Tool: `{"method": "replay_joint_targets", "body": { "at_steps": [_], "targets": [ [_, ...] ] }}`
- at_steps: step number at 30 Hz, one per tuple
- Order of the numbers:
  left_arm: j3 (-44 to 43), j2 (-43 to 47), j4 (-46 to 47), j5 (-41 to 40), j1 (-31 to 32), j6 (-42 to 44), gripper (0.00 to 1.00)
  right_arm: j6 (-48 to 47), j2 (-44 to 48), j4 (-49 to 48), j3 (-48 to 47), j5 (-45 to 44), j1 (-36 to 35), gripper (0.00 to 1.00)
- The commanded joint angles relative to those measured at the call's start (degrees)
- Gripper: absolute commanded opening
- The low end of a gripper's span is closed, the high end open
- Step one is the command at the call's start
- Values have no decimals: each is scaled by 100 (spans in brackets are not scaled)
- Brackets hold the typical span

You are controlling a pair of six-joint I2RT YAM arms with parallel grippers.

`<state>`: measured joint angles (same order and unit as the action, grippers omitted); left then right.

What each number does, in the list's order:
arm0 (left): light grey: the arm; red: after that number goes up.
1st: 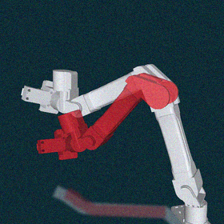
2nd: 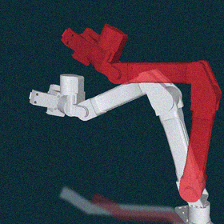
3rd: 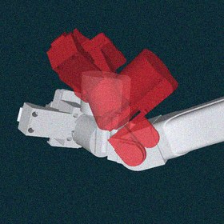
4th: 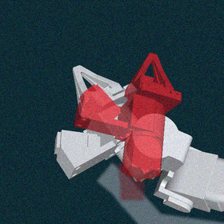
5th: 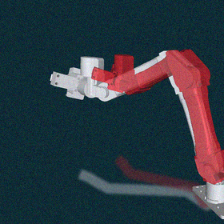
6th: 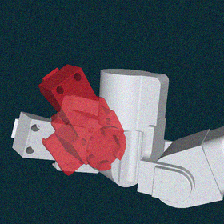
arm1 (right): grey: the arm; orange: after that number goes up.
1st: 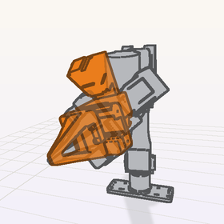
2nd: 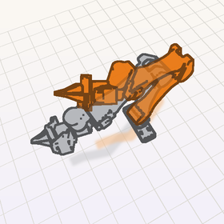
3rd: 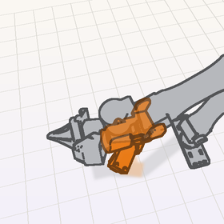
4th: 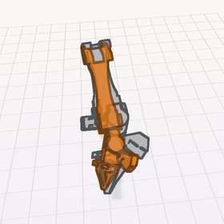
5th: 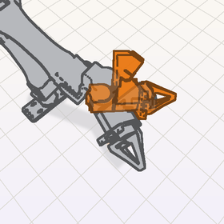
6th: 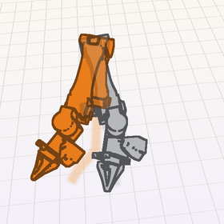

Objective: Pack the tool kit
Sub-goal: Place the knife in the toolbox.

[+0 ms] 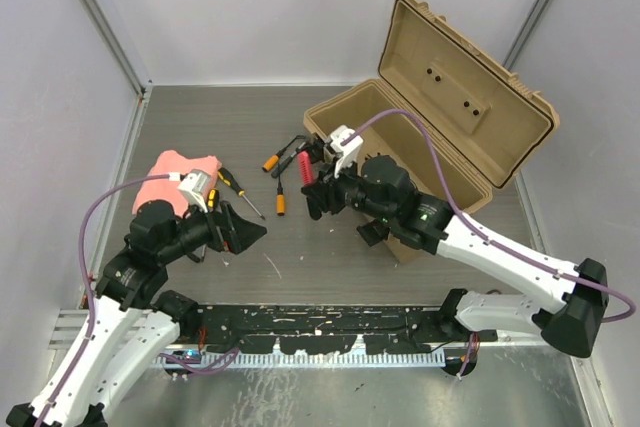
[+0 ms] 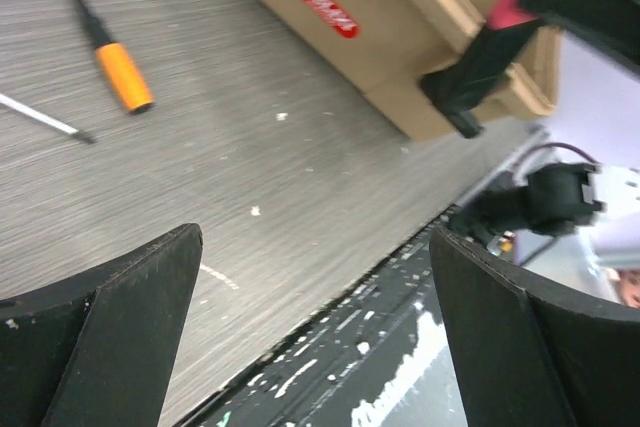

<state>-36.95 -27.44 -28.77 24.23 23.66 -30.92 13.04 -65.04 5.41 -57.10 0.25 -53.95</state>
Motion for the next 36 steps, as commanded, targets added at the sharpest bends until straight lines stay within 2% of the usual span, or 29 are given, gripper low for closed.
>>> {"method": "replay_joint_targets", "body": {
  "at_steps": [1,8,16,22,36],
  "targets": [
    [-335,-194,-639,-1124,-6,541,98,-888,389,376,-502,-1430,-20,1],
    [-458,-367,-788,-1837,-2,634,98,-1553,469,1135,-856,-2606,226,1],
    [-507,-287,-799,-1957,0,934,98,-1524,171,2065,-1197,-2236,1496,1],
    [-468,-273,-844,-2193,-2,947,98,-1877,-245,2641,-1209,-2323,1966,1],
    [-284,-185,-985,-2477,-2,728,98,-2894,-1265,2409,-614,-3099,2194,1]
  ]
}}
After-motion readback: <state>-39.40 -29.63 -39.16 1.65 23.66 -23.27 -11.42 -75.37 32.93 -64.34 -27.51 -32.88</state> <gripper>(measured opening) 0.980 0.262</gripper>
